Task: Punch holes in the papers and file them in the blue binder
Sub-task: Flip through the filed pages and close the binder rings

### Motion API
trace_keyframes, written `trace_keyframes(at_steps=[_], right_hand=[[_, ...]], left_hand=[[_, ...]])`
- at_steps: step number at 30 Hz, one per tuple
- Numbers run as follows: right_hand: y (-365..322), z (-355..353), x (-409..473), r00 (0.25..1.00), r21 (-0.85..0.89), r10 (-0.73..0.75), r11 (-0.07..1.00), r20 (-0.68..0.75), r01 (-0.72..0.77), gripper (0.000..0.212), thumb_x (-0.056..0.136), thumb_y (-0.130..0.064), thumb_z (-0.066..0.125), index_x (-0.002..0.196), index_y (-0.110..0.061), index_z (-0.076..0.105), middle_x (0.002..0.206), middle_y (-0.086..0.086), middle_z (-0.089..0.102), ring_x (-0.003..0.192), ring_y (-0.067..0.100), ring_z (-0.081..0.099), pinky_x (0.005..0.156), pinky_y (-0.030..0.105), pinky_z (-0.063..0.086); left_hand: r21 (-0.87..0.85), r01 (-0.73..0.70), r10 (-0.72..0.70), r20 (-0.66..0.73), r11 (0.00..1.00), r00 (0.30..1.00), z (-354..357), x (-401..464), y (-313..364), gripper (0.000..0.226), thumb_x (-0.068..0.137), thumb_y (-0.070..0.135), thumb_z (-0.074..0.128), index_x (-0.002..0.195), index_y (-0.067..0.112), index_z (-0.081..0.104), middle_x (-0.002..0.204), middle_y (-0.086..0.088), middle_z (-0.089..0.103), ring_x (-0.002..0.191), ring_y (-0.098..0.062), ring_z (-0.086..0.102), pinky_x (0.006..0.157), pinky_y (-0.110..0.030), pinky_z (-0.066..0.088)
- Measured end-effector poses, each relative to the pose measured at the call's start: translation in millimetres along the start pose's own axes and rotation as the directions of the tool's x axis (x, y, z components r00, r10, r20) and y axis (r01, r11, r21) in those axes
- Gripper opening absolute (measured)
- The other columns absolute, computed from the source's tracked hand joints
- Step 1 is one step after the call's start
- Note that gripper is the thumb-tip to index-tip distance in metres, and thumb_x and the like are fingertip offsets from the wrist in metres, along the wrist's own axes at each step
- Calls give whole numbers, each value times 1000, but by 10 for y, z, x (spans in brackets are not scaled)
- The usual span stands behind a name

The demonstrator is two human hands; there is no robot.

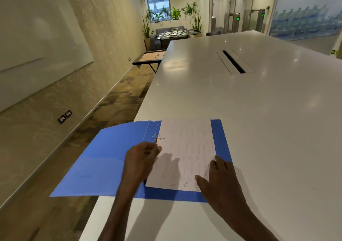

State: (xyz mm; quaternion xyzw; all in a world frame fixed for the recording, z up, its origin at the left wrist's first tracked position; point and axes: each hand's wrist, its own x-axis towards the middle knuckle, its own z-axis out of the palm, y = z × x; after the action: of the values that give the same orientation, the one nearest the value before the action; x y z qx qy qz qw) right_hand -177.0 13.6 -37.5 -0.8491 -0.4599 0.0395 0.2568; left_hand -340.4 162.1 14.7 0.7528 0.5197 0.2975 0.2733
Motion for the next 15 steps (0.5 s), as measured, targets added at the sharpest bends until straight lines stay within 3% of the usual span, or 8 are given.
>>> trace_keyframes(at_steps=[2,5,9,12,15], right_hand=[[-14,9,-6,1000,-10,-5,1000,-9,5,68,87,-56,49,136,-11,35,148,0,31,131,13,30,101,24,40],[-26,17,-20,999,-8,-26,1000,-27,25,66,84,-60,50,130,-12,40,146,2,34,129,16,31,101,27,43],[-46,27,-44,999,-25,-33,999,-10,33,78,84,-63,49,140,-11,30,149,4,30,133,19,28,106,30,38],[-62,29,-55,1000,-43,-27,999,7,28,86,84,-64,48,145,-8,23,153,7,24,138,22,23,110,31,32],[-64,31,-53,1000,-46,-24,999,4,24,87,83,-63,50,144,-7,23,151,8,27,136,24,25,110,33,32]], left_hand=[[-56,90,-97,-149,994,984,-179,26,-158,28,86,35,68,106,16,71,93,5,71,87,-12,64,73,-20,46],[-119,231,-258,-329,966,908,-418,40,-457,45,85,36,69,122,11,62,118,-8,67,107,-25,61,91,-34,44],[-149,498,-503,-476,854,721,-665,48,-891,90,76,51,70,141,-1,36,143,-28,41,133,-45,37,110,-55,30],[-306,657,-706,-489,689,512,-781,-5,-928,109,72,47,77,148,-1,14,154,-34,6,144,-47,2,114,-57,8],[-525,641,-828,-368,560,423,-857,-9,-990,122,71,49,78,151,3,-1,156,-29,-11,145,-40,-13,116,-56,4]])
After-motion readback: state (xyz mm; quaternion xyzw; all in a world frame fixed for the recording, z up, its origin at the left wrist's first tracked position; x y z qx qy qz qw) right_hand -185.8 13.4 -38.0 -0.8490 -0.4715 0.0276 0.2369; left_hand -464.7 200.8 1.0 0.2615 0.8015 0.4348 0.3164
